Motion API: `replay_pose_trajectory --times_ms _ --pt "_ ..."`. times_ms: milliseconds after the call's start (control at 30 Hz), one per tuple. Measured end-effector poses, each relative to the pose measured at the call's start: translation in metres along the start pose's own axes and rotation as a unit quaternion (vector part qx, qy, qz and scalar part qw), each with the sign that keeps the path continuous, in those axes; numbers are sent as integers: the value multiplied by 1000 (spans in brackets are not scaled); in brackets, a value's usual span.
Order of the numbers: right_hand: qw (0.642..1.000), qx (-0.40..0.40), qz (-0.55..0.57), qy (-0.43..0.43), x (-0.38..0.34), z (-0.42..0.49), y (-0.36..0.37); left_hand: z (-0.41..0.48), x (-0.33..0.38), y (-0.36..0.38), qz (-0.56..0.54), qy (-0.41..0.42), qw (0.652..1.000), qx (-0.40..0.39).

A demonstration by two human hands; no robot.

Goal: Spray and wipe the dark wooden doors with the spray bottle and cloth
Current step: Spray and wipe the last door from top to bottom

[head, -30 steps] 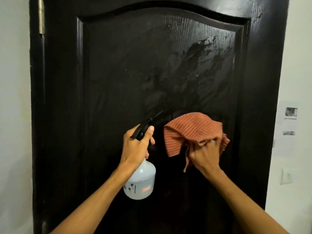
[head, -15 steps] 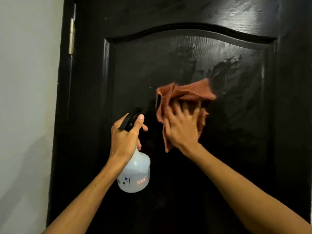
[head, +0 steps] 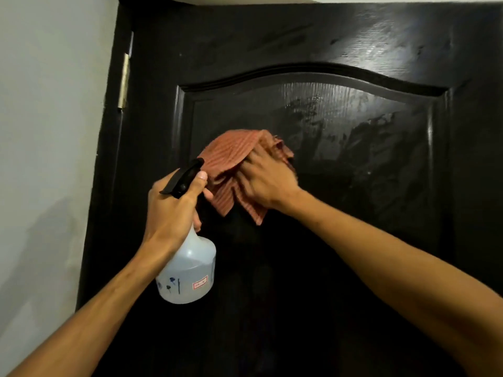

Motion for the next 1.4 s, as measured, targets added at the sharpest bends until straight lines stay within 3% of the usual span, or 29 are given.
replay_pose_trajectory --times_ms 67,133,200,233,300,367,400,467,533,567,600,667,733,800,867,1000,1067,1133,1233,1267,1400 --pt "984 -12 -39 171 61 -20 -20 -8 2 9 6 0 1000 -8" --pt "940 15 -77 332 108 -55 -46 -17 6 22 3 -1 1000 -20" --pt "919 28 -106 378 107 -92 -56 -30 11 38 5 -8 1000 -27" --pt "934 20 -98 344 92 -109 -49 -36 14 46 4 -11 1000 -28" --pt "981 -32 -38 188 55 -150 -28 -54 18 65 5 -17 999 -32" --pt "994 -85 -12 63 50 -186 -31 -75 24 85 4 -26 999 -33" --pt "996 -67 -29 57 66 -195 -41 -86 27 95 3 -31 999 -35" --pt "983 -25 -47 177 113 -208 -67 -105 32 114 6 -42 998 -38" --pt "937 -22 -35 347 144 -225 -89 -123 39 134 8 -54 998 -39" --pt "932 -28 -27 359 138 -236 -88 -133 42 143 7 -59 998 -37" --pt "948 -34 -31 316 119 -252 -78 -141 45 151 7 -62 997 -36" --pt "986 -91 20 135 68 -300 -55 -162 50 168 14 -67 997 -32" --pt "984 -154 84 -21 40 -346 -47 -182 53 180 15 -80 996 -33" --pt "981 -158 84 -69 58 -349 -52 -197 53 187 17 -96 995 -38" --pt "988 -142 29 -62 95 -313 -63 -201 54 190 20 -109 993 -36" --pt "983 -97 -44 150 191 -215 -89 -177 58 190 37 -94 994 -34" --pt "976 -64 -42 203 200 -183 -90 -156 59 187 41 -80 996 -28" --pt "984 -57 -28 165 176 -172 -81 -138 59 180 46 -70 996 -19" --pt "993 -120 -2 -1 155 -173 -63 -118 54 167 58 -55 997 -17" --pt "993 -119 -19 -4 162 -165 -67 -112 52 164 58 -52 997 -20" --pt "971 -77 -40 225 158 -106 -81 -88 43 134 60 -42 997 -10"
Point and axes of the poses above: each hand's wrist, its own z-axis towards the middle knuckle, its own y-axis out of the palm, x = y × z, the point moved 1 cm from there along z, towards the middle knuckle
